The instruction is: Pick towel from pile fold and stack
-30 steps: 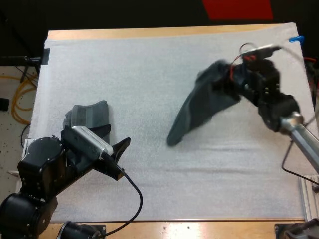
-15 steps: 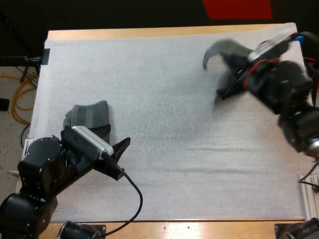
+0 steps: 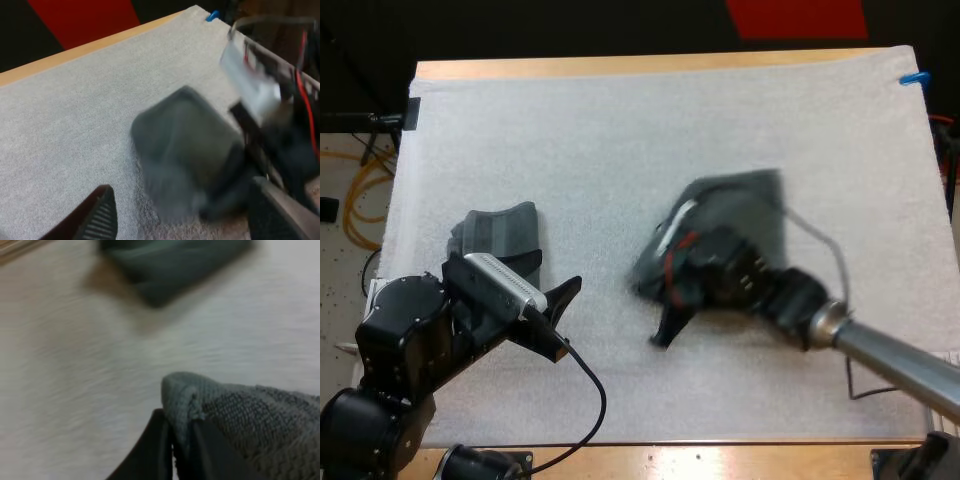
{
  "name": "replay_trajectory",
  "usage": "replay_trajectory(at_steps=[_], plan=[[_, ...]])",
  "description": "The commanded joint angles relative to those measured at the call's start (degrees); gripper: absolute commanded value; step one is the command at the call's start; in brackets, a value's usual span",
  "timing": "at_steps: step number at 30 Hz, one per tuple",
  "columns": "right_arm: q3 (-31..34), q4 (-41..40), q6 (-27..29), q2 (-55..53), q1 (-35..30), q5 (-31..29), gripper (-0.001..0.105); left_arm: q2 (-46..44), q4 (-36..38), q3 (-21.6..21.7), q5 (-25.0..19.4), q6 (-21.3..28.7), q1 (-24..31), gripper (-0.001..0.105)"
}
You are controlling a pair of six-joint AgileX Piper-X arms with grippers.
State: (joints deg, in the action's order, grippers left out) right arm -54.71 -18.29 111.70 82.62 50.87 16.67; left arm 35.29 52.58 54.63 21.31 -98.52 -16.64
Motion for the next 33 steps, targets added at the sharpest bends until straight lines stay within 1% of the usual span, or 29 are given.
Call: replay_trajectory(at_steps=[1, 6, 9, 11, 15, 25, 26, 28, 30, 31, 32, 33], plan=[[-0.3, 1.6, 0.0, 0.0, 1.4, 1.6, 0.0, -0.1, -0.1, 0.4, 0.4, -0.3, -0.2, 0.056], [-0.3, 2.2, -0.6, 0.4, 7.8, 3.4, 0.0, -0.1, -0.1, 0.4, 0.4, -0.3, -0.2, 0.056], [-0.3, 1.8, -2.4, 0.4, 9.6, 3.4, 0.0, -0.1, -0.1, 0.4, 0.4, -0.3, -0.2, 0.056], [-0.3, 1.7, -4.0, 0.4, 10.0, 3.4, 0.0, -0.1, -0.1, 0.4, 0.4, -0.3, -0.2, 0.056], [-0.3, 1.6, -5.0, 0.4, 10.0, 3.0, 0.0, -0.1, -0.1, 0.4, 0.4, -0.3, -0.2, 0.056], [-0.5, 1.4, -5.0, 0.4, 10.0, 2.0, 0.001, -0.1, -0.2, 0.4, 0.4, -0.3, -0.2, 0.056], [-0.7, 1.0, -5.2, 0.4, 10.0, 2.0, 0.004, -0.1, -0.2, 0.4, 0.4, -0.3, -0.2, 0.056], [-1.4, -0.2, -5.3, 0.4, 10.0, 2.0, 0.016, -0.1, -0.2, 0.4, 0.4, -0.3, -0.2, 0.056], [-2.8, -3.1, -5.3, 0.4, 10.0, 2.0, 0.038, -0.1, -0.2, 0.4, 0.4, -0.3, -0.2, 0.056], [-3.4, -4.1, -5.3, 0.4, 10.0, 2.0, 0.042, -0.1, -0.2, 0.4, 0.4, -0.3, -0.2, 0.056], [-4.5, -5.9, -5.3, 0.4, 10.0, 2.0, 0.052, -0.1, -0.2, 0.4, 0.4, -0.3, -0.2, 0.056], [-5.7, -7.8, -5.3, 0.4, 10.0, 1.9, 0.059, -0.1, -0.2, 0.4, 0.4, -0.3, -0.2, 0.056]])
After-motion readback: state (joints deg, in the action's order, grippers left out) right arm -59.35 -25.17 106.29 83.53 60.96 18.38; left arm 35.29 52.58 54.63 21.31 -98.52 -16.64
